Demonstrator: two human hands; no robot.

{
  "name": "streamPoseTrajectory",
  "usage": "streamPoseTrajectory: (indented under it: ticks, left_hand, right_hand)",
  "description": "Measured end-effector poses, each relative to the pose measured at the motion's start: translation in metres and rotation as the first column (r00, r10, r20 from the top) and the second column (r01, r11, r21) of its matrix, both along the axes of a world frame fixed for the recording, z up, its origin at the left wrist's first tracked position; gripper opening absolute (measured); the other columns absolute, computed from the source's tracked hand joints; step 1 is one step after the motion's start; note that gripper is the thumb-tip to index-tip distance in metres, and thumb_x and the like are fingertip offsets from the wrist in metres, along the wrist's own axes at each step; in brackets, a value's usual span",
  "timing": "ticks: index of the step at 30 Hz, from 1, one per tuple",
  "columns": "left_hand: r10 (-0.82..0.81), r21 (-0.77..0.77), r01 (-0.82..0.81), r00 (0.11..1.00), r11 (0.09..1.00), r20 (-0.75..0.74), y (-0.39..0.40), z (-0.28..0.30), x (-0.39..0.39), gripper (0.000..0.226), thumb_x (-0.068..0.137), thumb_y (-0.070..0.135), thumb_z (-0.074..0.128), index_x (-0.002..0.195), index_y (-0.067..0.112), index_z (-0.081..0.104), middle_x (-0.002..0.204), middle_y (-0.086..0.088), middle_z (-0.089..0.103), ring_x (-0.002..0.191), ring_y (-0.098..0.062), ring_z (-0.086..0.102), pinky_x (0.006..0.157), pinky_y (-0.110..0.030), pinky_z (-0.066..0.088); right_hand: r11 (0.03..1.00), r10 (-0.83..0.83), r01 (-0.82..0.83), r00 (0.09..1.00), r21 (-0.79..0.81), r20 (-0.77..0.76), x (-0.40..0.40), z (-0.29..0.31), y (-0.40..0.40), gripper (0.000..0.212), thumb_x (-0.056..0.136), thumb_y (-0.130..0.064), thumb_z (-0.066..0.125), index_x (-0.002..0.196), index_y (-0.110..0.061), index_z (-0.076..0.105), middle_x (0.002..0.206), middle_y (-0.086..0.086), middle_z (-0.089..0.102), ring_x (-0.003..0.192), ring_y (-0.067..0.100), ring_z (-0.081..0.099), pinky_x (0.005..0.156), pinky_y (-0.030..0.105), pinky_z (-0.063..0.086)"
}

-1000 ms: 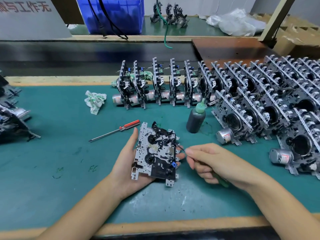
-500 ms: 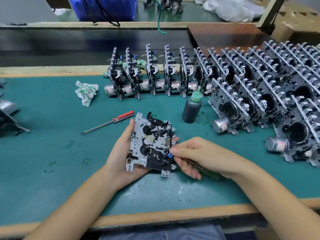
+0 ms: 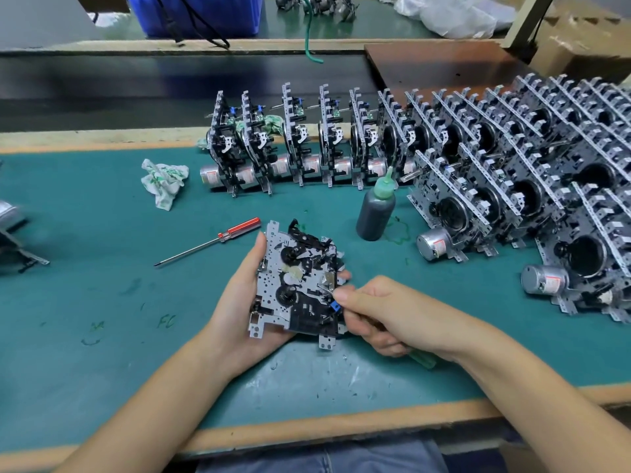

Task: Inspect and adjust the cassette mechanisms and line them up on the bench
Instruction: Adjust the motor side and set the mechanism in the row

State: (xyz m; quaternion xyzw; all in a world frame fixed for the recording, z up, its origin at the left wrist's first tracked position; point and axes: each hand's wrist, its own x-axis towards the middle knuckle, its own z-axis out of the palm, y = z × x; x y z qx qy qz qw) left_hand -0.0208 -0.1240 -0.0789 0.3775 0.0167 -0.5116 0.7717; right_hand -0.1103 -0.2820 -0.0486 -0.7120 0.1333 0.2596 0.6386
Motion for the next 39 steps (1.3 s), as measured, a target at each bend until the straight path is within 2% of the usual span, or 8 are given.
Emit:
streamPoseTrajectory:
  ticks: [11,23,28,32,34,37,38,39]
  left_hand:
    - [0.004,0.023,-0.004,1.000,1.000,0.025,0.000,-0.003,-0.001,0.066,0.088,0.061,0.034,0.099,0.012,0.076,0.112,-0.016,0.069,0.100,-0.027,0.068,0.073,-0.034,0.057]
    - [-0.004,0.014,0.004,0.999,1.000,0.037,0.002,-0.008,0.000,0.074,0.086,0.067,0.030,0.109,0.011,0.072,0.120,-0.019,0.064,0.110,-0.030,0.063,0.084,-0.039,0.056]
    - [-0.033,-0.114,0.030,0.999,0.993,-0.022,0.006,-0.002,0.001,0.090,0.084,0.075,0.027,0.120,0.001,0.063,0.132,-0.022,0.055,0.121,-0.033,0.055,0.095,-0.043,0.050]
    - [-0.064,-0.212,0.047,0.995,0.976,-0.073,0.005,-0.001,-0.002,0.096,0.081,0.077,0.035,0.129,-0.005,0.053,0.139,-0.029,0.045,0.126,-0.044,0.047,0.102,-0.054,0.041]
    - [-0.073,-0.228,0.055,0.995,0.972,-0.072,0.005,-0.001,-0.001,0.102,0.078,0.079,0.035,0.132,-0.006,0.050,0.139,-0.031,0.044,0.126,-0.048,0.044,0.106,-0.058,0.035]
    - [-0.109,-0.268,0.087,0.992,0.960,-0.068,0.006,0.000,0.001,0.106,0.075,0.082,0.035,0.140,-0.003,0.038,0.140,-0.031,0.042,0.128,-0.049,0.042,0.109,-0.061,0.028]
    - [-0.124,-0.281,0.100,0.990,0.955,-0.070,0.006,-0.001,0.001,0.107,0.075,0.083,0.035,0.141,-0.002,0.036,0.141,-0.030,0.041,0.128,-0.050,0.041,0.108,-0.062,0.029]
    - [-0.144,-0.291,0.116,0.987,0.950,-0.075,0.007,-0.001,0.001,0.108,0.075,0.084,0.035,0.141,-0.001,0.037,0.142,-0.030,0.041,0.128,-0.050,0.040,0.106,-0.063,0.032]
  right_hand:
    - [0.996,0.090,-0.090,0.993,0.006,-0.078,0.004,-0.003,-0.008,0.057,0.098,-0.044,0.033,0.046,-0.022,0.034,0.037,-0.008,0.023,0.032,0.006,0.015,0.037,0.011,0.013]
    - [0.994,0.110,-0.108,0.992,0.024,-0.058,0.005,-0.005,-0.011,0.056,0.097,-0.045,0.035,0.047,-0.020,0.033,0.038,-0.009,0.022,0.033,0.005,0.014,0.036,0.011,0.014]
    - [0.976,-0.124,0.110,0.990,0.187,0.062,-0.003,-0.009,-0.009,0.049,0.088,-0.048,0.042,0.049,-0.019,0.043,0.037,-0.005,0.023,0.030,0.006,0.014,0.035,0.009,0.015]
    - [0.893,-0.361,0.313,0.928,0.323,0.098,-0.012,-0.011,-0.021,0.030,0.089,-0.038,0.044,0.071,-0.015,0.052,0.039,-0.002,0.029,0.028,0.005,0.015,0.037,0.006,0.015]
    - [0.912,-0.382,0.347,0.913,0.219,0.146,-0.014,-0.013,-0.024,0.029,0.095,-0.031,0.041,0.074,-0.015,0.051,0.043,-0.001,0.035,0.029,0.007,0.021,0.036,0.008,0.016]
    - [0.905,-0.337,0.398,0.887,-0.151,0.316,-0.015,-0.013,-0.028,0.035,0.098,-0.030,0.041,0.067,-0.022,0.054,0.045,-0.003,0.042,0.036,0.012,0.034,0.037,0.018,0.026]
    - [0.839,-0.257,0.414,0.873,-0.352,0.415,-0.016,-0.014,-0.029,0.034,0.097,-0.033,0.041,0.068,-0.023,0.055,0.046,-0.003,0.045,0.040,0.014,0.040,0.041,0.023,0.033]
    - [0.697,-0.121,0.426,0.863,-0.577,0.490,-0.018,-0.014,-0.032,0.032,0.096,-0.036,0.041,0.071,-0.025,0.058,0.049,-0.004,0.050,0.048,0.016,0.047,0.048,0.029,0.039]
